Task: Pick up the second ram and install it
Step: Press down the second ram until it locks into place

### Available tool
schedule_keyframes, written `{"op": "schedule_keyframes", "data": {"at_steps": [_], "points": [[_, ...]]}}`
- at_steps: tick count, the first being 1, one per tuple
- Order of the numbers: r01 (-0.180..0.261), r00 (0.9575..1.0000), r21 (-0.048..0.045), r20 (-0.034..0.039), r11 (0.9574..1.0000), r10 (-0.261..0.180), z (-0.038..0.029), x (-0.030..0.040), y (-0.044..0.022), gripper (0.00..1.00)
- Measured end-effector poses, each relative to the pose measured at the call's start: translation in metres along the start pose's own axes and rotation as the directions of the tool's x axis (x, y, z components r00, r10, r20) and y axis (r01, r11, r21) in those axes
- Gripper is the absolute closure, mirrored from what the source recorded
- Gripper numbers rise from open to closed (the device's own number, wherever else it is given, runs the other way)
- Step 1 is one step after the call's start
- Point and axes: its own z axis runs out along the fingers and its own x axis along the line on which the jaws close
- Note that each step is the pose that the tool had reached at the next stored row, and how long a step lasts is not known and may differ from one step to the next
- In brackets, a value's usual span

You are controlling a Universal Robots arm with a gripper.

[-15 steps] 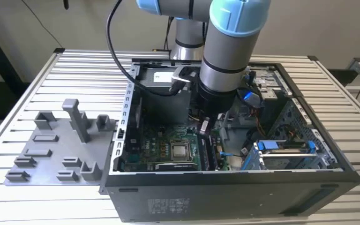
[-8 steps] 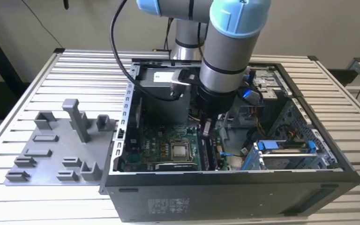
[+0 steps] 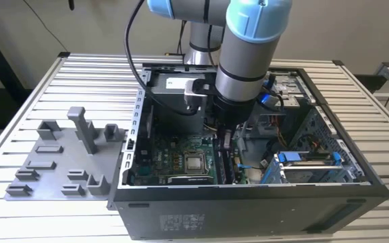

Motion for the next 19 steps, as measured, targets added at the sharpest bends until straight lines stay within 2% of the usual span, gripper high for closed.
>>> {"op": "schedule_keyframes", "data": {"at_steps": [2, 3, 4, 19], "points": [[0.036, 0.9993, 0.0003, -0.0002, 0.9993, -0.036, 0.0003, 0.0, 0.0, 0.89], [0.072, 0.9974, -0.0003, -0.0006, 0.9974, -0.072, 0.0002, 0.0, 0.0, 0.89], [0.083, 0.9966, -0.0006, -0.0006, 0.9966, -0.083, 0.0003, 0.0, 0.0001, 0.89], [0.09, 0.996, -0.0009, -0.0005, 0.996, -0.09, 0.0019, 0.0002, 0.0, 0.89]]}}
